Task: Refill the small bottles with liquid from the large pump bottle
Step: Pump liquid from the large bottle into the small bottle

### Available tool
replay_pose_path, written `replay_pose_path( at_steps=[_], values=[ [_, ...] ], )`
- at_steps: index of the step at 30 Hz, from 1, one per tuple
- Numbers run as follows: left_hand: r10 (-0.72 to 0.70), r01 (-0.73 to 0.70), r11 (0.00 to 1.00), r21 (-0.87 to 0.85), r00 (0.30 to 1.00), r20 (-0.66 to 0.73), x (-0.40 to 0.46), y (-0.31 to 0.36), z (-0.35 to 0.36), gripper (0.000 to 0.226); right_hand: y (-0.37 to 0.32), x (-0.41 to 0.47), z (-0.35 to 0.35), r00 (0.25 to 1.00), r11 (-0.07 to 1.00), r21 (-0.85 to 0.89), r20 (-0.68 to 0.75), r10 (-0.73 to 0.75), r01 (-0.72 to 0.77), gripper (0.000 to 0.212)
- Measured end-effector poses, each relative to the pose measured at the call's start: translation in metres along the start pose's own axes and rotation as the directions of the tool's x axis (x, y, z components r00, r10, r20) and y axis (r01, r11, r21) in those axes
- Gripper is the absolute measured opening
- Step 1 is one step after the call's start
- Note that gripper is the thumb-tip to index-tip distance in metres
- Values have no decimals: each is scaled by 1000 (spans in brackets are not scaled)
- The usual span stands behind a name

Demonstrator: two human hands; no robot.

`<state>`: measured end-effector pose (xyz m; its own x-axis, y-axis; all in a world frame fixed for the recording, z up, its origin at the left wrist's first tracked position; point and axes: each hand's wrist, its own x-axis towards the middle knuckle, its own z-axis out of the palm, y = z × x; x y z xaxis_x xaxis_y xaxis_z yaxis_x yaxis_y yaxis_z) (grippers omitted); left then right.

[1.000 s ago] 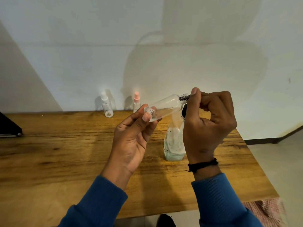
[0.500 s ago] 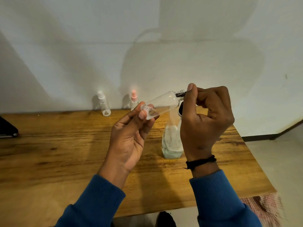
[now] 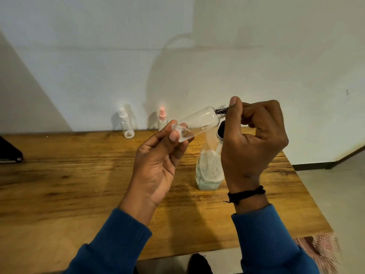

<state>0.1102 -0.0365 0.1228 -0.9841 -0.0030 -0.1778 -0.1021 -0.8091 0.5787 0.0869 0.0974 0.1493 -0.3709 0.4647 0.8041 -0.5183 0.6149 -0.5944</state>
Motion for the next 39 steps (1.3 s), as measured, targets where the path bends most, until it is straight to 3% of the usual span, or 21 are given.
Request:
replay_pose_path(
  at_steps=[39],
  values=[
    [-2,2,1000,8,999,32,1,0,-4,42,4,2,0,1000,1000,6,22,20,-20,28]
  ],
)
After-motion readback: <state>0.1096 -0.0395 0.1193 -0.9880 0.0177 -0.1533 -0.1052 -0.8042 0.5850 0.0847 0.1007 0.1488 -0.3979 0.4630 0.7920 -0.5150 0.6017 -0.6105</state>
